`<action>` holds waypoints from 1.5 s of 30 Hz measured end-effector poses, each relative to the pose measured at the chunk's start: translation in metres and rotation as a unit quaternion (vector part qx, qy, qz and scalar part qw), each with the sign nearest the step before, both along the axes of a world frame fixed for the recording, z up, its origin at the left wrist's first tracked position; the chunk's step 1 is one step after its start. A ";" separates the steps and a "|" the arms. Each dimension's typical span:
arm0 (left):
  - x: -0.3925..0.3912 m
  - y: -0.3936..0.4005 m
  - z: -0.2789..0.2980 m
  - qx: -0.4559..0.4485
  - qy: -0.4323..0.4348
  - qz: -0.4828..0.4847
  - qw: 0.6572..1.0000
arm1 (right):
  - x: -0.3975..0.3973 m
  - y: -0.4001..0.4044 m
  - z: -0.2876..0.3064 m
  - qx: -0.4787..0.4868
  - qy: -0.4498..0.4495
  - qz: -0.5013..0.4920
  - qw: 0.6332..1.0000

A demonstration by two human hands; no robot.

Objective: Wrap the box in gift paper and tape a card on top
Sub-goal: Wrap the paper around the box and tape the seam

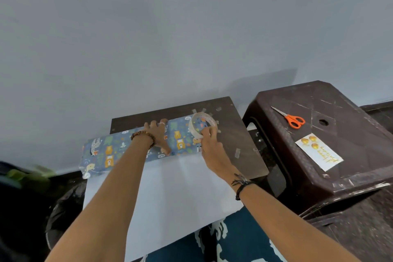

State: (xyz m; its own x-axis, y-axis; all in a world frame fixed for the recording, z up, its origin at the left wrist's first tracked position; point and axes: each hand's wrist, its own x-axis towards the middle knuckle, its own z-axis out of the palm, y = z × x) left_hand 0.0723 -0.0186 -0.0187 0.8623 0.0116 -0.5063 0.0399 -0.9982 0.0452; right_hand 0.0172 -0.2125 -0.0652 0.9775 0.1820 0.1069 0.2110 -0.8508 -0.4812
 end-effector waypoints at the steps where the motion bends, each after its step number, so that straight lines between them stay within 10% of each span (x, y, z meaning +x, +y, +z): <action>1: -0.002 -0.002 0.002 0.005 0.005 -0.001 1.000 | 0.000 -0.003 0.002 -0.001 -0.005 -0.001 1.000; 12: 0.016 -0.134 0.006 -0.088 -0.233 -0.218 0.944 | 0.047 -0.077 0.015 -0.032 -0.030 -0.067 0.997; 19: 0.034 -0.150 -0.018 0.037 -0.204 -0.189 0.960 | 0.072 -0.083 0.003 -0.022 -0.004 -0.020 1.000; 24: 0.033 -0.209 -0.003 -0.087 -0.314 -0.186 0.927 | 0.079 -0.126 0.024 -0.092 -0.087 -0.083 0.988; 31: 0.004 -0.299 0.002 -0.235 -0.106 -0.213 0.942 | 0.058 -0.219 0.036 -0.145 0.085 -0.281 0.945; 38: -0.034 -0.258 0.015 -0.410 -0.184 -0.036 0.893 | 0.030 -0.175 0.068 -0.067 0.008 -0.229 0.971; 45: -0.056 -0.132 -0.001 -0.307 -0.272 -0.060 0.910 | -0.014 -0.078 0.042 -0.119 0.023 -0.160 0.980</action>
